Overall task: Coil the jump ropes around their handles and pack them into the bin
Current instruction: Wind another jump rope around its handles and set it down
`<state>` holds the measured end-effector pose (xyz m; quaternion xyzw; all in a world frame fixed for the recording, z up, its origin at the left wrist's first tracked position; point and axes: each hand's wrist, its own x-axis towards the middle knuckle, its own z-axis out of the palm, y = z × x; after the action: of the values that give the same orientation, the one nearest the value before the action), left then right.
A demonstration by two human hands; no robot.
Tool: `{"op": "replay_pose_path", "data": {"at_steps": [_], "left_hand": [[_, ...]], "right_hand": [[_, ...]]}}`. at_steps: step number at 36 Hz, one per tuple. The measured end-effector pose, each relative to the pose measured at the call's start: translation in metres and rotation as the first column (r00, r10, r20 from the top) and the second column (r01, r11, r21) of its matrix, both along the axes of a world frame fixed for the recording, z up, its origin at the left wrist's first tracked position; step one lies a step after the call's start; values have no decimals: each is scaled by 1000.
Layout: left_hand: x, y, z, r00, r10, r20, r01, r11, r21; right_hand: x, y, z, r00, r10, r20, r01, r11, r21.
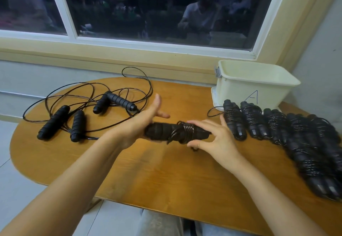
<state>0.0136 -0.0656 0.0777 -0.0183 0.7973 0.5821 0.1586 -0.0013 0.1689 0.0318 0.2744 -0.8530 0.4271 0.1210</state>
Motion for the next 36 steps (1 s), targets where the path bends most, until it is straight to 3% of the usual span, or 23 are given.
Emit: {"op": "replay_pose_path", "data": {"at_steps": [3,5,9,13,17,22,25,30,36], "left_hand": [[6,0,0,999,-2,49,-16,935,354],[12,9,-6,999,-6,40,-12,893,449],[26,41,-22,984,52,-173,-3,962,272],[27,63,-35,917,54,-394,33,977,211],[21,69,-41,849,87,-521,0,986,164],[10,64,-43,823,91,-561,-39,994,104],[5,64,-43,827,138,-544,-56,985,165],[-6,69,-54,840,203,-504,-81,964,254],[-23,73,-62,840,223,-494,-88,955,282]], "right_hand": [[4,-2,3,986,-22,167,57,976,-209],[3,-4,6,974,-33,225,111,933,-344],[1,-9,5,953,-97,287,219,877,-428],[3,-16,3,922,-117,370,293,836,-465],[1,-13,2,914,-113,389,306,823,-479],[-1,-5,2,949,-100,301,224,883,-413],[-2,-8,-4,967,-66,248,159,913,-375],[-13,-4,-18,970,-213,120,236,943,-235],[-24,-3,-25,978,-201,56,208,955,-210]]}}
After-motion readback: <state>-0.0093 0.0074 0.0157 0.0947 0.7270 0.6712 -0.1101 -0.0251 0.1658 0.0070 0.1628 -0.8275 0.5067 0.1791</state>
